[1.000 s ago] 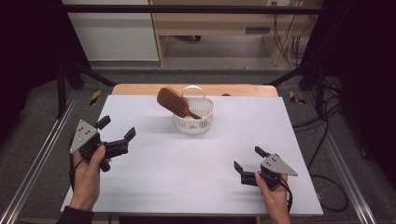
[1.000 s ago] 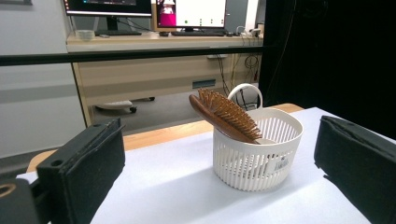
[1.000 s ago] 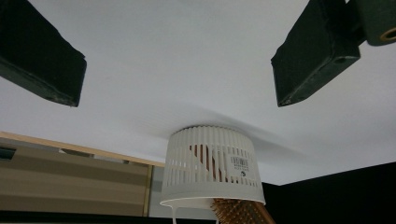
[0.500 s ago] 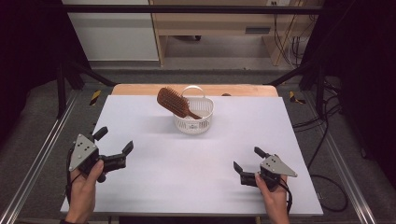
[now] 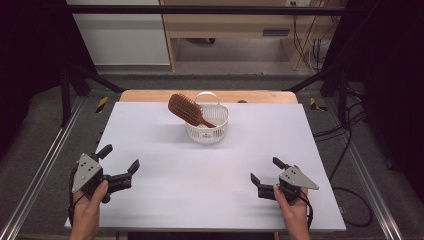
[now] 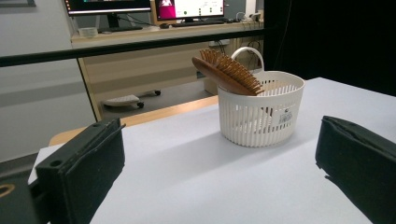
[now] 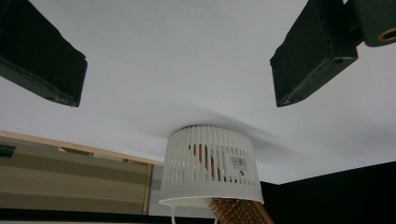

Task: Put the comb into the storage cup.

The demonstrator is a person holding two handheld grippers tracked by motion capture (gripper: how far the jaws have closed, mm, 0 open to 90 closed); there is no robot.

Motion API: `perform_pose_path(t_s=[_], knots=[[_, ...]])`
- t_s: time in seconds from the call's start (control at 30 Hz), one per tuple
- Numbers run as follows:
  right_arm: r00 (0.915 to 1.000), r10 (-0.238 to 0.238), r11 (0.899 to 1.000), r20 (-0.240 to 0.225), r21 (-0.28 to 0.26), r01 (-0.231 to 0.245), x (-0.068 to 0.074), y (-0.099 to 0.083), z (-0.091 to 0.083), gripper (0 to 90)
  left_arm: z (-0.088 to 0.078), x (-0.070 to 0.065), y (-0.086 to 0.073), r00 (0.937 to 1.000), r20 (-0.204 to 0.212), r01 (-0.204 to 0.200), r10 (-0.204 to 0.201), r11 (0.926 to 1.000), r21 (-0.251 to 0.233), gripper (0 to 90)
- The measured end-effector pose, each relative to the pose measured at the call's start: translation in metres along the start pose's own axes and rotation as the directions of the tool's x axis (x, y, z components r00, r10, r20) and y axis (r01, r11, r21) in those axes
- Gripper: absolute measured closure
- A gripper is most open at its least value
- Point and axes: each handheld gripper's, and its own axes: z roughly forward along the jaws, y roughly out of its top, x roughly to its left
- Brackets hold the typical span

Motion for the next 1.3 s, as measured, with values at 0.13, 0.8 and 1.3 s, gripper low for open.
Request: perform_pose_path(t_s=[0.13, 0.8, 1.3], knots=[[1.0000, 0.002, 1.000, 0.000, -0.006, -0.002, -0.001, 0.000, -0.001, 3.9, -0.002, 0.003, -0.005, 0.9999, -0.005, 0.013, -0.013, 0.9999, 0.001, 1.5], [1.0000, -0.003, 1.000, 0.001, -0.016, 0.003, -0.005, 0.002, -0.008, 3.9, -0.019, 0.022, -0.032, 0.9983, -0.040, 0.043, -0.042, 0.9987, 0.026, 1.5], [0.9992, -0.040, 0.999, -0.007, -0.001, 0.040, -0.007, 0.001, -0.019, 3.9, -0.023, 0.015, -0.053, 0.9967, -0.032, 0.075, -0.075, 0.9968, 0.025, 1.5]])
